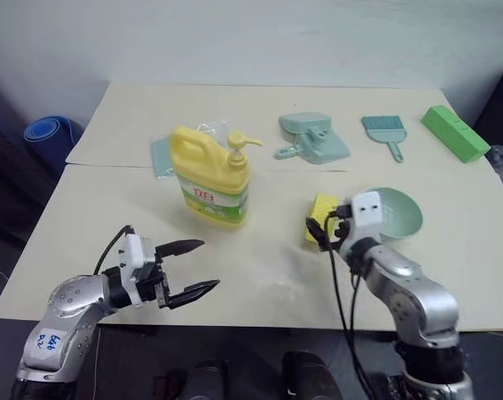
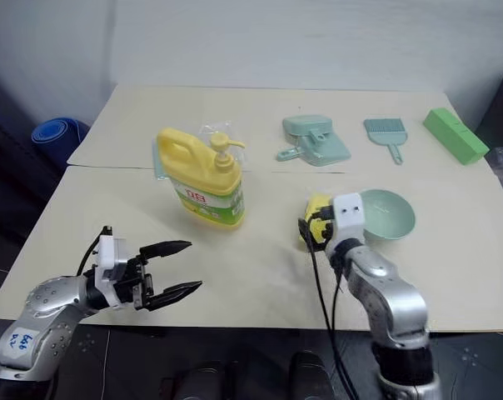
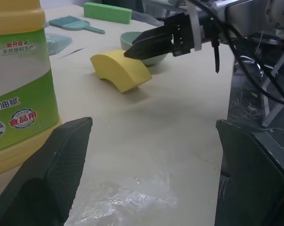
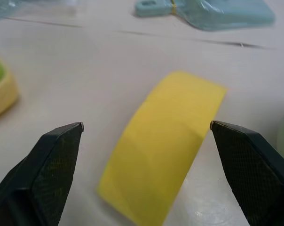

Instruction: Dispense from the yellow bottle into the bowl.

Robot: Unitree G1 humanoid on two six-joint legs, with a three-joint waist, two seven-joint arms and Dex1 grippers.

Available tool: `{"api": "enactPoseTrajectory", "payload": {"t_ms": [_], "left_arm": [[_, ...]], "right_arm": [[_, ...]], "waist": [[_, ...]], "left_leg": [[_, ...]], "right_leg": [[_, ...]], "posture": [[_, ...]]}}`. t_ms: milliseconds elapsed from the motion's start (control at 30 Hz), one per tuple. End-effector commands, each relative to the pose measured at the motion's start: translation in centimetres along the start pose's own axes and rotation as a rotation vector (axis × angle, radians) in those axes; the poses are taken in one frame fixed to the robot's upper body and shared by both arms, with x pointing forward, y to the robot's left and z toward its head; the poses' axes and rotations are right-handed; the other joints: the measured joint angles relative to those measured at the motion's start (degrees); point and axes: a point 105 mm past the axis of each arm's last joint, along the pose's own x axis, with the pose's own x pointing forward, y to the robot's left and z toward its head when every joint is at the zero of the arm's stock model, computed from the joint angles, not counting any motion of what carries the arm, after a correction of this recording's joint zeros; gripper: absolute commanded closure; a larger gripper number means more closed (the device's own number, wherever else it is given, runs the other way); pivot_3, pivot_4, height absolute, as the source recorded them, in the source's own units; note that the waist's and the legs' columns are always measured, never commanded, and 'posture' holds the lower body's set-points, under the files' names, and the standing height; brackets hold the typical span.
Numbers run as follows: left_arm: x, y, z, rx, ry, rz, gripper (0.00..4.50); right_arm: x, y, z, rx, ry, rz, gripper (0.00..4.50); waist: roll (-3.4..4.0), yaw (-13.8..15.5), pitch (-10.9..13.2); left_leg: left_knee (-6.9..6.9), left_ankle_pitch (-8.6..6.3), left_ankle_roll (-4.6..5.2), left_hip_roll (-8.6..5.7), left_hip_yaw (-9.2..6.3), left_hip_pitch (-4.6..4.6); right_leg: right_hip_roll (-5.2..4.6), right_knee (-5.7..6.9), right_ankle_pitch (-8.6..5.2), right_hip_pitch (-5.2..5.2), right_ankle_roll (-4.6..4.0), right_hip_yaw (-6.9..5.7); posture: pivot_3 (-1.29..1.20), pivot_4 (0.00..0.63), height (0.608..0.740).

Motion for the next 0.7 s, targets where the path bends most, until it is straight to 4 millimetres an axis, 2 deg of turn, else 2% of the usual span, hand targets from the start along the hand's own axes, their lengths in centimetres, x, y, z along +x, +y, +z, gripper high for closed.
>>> {"api": "enactPoseTrajectory", "payload": {"t_ms": [33, 133, 233, 333, 467, 500, 633, 667, 700], "left_arm": [[0.2, -0.4, 0.5, 0.027, -0.012, 0.0, 0.03], [0.3, -0.4, 0.6, 0.031, -0.014, 0.007, 0.03], [0.4, -0.4, 0.8, 0.042, -0.024, 0.016, 0.03], [0.8, -0.4, 1.1, 0.058, -0.036, 0.023, 0.0], [1.1, -0.2, 1.4, 0.073, -0.047, 0.031, 0.0], [1.2, -0.3, 1.5, 0.075, -0.052, 0.028, 0.0], [1.5, -0.5, 1.8, 0.081, -0.065, 0.011, 0.0], [1.7, -0.6, 1.9, 0.084, -0.073, 0.004, 0.0], [2.0, -0.6, 2.2, 0.085, -0.086, -0.005, 0.0]], "right_arm": [[1.3, -0.3, -0.2, 0.001, 0.046, -0.106, 0.0], [2.5, 0.0, 0.2, -0.043, 0.044, -0.142, 0.0], [3.6, 1.7, -0.1, -0.022, 0.067, -0.082, 0.0], [3.8, 2.2, -1.0, 0.055, 0.108, -0.056, 0.57], [3.5, 2.1, -0.3, 0.088, 0.083, -0.046, 1.89], [3.2, 2.1, 0.7, 0.125, 0.045, -0.022, 2.04], [1.6, 1.8, 4.9, 0.164, -0.132, 0.077, 2.04], [0.5, 0.7, 6.8, 0.16, -0.225, 0.097, 2.04], [-1.1, -1.2, 9.0, 0.125, -0.326, 0.108, 2.04]], "waist": [[0.0, -0.12, 0.0], [0.01, -0.28, 0.0], [0.01, -0.79, 0.01], [0.01, -1.42, 0.01], [0.03, -1.47, 0.01], [0.03, -1.47, 0.01], [0.04, -1.48, 0.02], [0.05, -1.4, 0.03], [0.05, -1.26, 0.03]], "left_leg": [[0.0, 0.0, 0.0, 0.0, 0.0, -0.01], [0.0, 0.0, -0.01, 0.0, 0.0, -0.06], [0.01, 0.01, -0.01, 0.0, -0.01, -0.11], [-0.01, 0.02, -0.03, 0.02, -0.1, -0.13], [0.03, 0.02, -0.03, 0.01, -0.16, -0.25], [0.03, 0.02, -0.03, 0.01, -0.17, -0.26], [0.05, 0.02, -0.03, 0.01, -0.2, -0.37], [0.07, 0.02, -0.03, 0.01, -0.2, -0.45], [0.12, 0.02, -0.03, 0.01, -0.22, -0.56]], "right_leg": [[0.0, 0.01, 0.0, -0.02, 0.0, 0.0], [0.01, 0.02, 0.0, -0.06, 0.0, -0.02], [0.01, 0.0, 0.0, -0.09, 0.0, -0.05], [0.01, 0.02, 0.0, -0.09, 0.0, -0.14], [0.0, 0.0, 0.0, -0.14, 0.0, -0.19], [0.0, -0.01, 0.0, -0.14, 0.0, -0.2], [0.0, -0.03, 0.0, -0.21, 0.0, -0.22], [0.0, -0.02, 0.0, -0.29, 0.01, -0.23], [0.0, -0.01, 0.01, -0.39, 0.01, -0.23]], "posture": [[0.0, 0.15, 0.74], [0.0, 0.15, 0.74], [0.0, 0.15, 0.74], [0.0, 0.15, 0.74], [0.0, 0.15, 0.74], [0.0, 0.15, 0.74], [0.0, 0.15, 0.74], [0.0, 0.15, 0.74], [0.0, 0.15, 0.74]]}}
